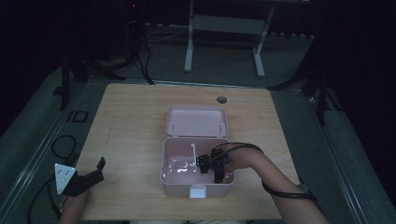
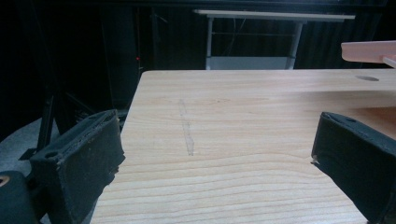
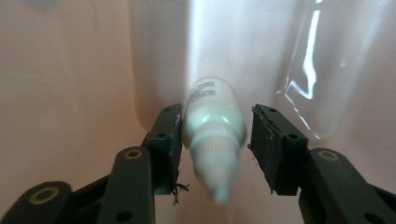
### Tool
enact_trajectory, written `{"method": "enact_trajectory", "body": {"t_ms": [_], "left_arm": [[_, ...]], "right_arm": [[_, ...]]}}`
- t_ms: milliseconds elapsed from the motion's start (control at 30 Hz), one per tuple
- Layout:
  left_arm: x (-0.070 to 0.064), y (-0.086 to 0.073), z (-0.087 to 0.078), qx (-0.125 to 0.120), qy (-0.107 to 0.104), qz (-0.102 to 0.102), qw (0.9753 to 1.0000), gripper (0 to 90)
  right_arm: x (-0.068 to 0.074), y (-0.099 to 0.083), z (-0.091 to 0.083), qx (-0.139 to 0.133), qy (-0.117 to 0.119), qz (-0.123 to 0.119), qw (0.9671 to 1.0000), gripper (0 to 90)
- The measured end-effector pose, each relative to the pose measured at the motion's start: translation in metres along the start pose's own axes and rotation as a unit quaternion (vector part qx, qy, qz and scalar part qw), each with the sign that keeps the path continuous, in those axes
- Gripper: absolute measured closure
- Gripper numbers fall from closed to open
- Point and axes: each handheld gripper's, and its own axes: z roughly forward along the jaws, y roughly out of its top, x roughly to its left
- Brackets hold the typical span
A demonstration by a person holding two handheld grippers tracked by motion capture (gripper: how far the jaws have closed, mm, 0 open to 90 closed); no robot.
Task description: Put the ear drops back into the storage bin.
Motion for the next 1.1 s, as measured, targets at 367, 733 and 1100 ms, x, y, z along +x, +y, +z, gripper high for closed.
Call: {"method": "enact_trajectory", "body": {"t_ms": [367,733,1100], "left_arm": [[0.000,0.000,0.000,0.001,0.000,0.001,1.0000,2.0],[0.000,0.000,0.000,0.001,0.000,0.002,1.0000,2.0],[-0.001,0.000,0.000,0.001,-0.001,0.002,1.0000,2.0]], "right_arm": [[0.005,-0.020,-0.059,-0.071,-0.049,0.023,0.9960,37.6],[0.002,-0.060,-0.096,-0.133,-0.052,0.076,0.9868,16.2],[0.002,-0.106,-0.089,-0.153,-0.066,0.112,0.9796,12.7]]}}
